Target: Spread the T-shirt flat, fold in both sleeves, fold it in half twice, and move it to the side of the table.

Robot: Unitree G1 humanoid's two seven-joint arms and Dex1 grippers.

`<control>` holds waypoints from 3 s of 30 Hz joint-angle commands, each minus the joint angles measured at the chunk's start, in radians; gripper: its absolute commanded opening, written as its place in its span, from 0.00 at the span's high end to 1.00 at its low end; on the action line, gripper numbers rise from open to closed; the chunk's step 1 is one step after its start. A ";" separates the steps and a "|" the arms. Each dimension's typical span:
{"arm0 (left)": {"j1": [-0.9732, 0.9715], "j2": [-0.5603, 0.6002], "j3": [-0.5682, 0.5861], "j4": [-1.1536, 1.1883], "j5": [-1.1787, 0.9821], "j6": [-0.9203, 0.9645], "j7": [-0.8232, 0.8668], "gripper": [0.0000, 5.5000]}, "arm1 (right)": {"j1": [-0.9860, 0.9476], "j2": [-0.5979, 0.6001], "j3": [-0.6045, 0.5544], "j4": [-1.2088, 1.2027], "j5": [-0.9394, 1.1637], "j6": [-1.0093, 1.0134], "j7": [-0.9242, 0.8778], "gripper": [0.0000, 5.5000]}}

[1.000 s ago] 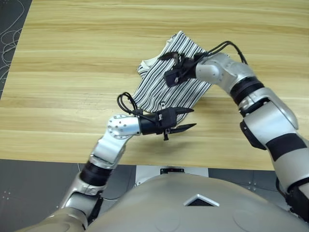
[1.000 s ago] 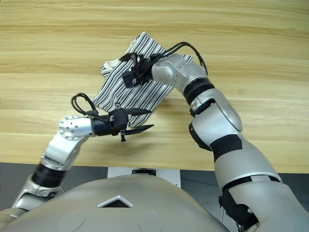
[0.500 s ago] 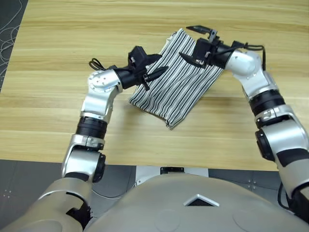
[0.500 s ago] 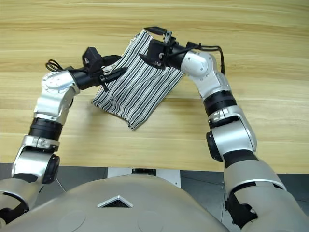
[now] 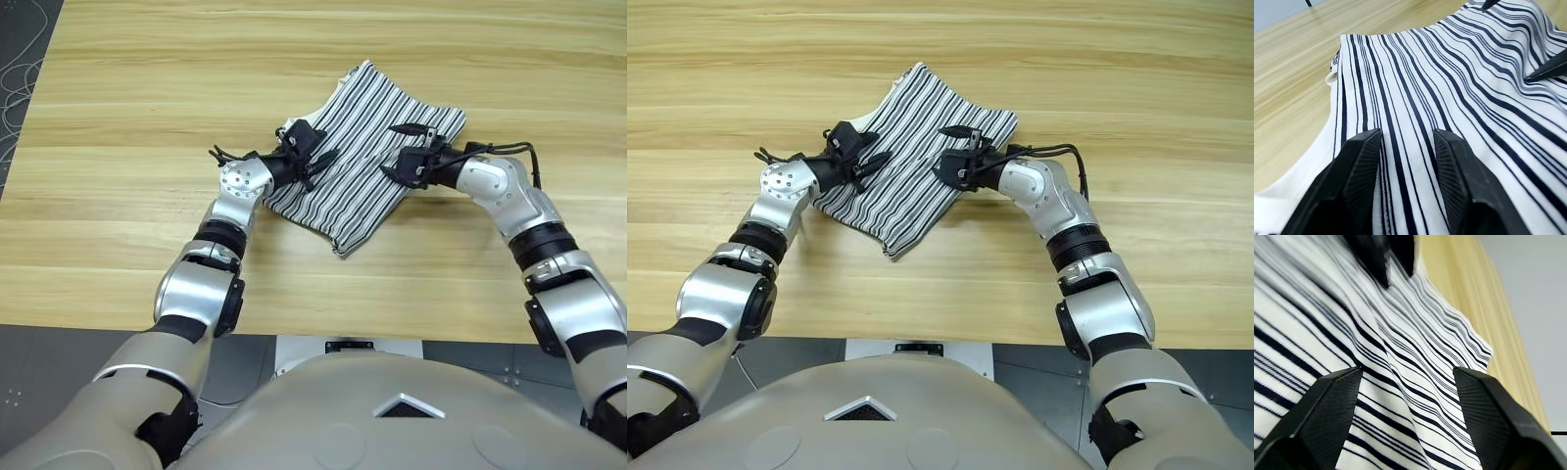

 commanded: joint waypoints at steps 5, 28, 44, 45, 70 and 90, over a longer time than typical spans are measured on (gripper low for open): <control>0.320 0.077 -0.028 -0.525 -0.002 0.141 -0.085 0.64 | -0.101 0.011 0.114 0.117 -0.115 -0.035 0.033 0.37; 0.618 0.130 -0.123 -1.296 -0.100 0.604 -0.106 0.64 | 0.081 -0.159 0.119 -0.358 -0.071 0.031 0.219 0.37; 0.299 0.238 0.130 -1.010 -0.115 0.652 0.105 0.64 | 0.188 -0.042 0.097 -0.539 -0.017 0.140 0.202 0.37; 0.259 0.246 0.118 -0.895 -0.021 0.633 0.216 0.64 | 0.206 -0.038 0.105 -0.545 -0.020 0.140 0.202 0.37; 0.048 0.193 0.178 -0.389 0.093 0.382 0.429 0.64 | 0.354 -0.351 0.129 -0.486 0.027 0.003 0.344 0.37; 0.001 0.169 0.183 -0.322 0.087 0.363 0.397 0.64 | -0.028 -0.219 -0.116 -0.381 0.751 0.091 0.656 0.37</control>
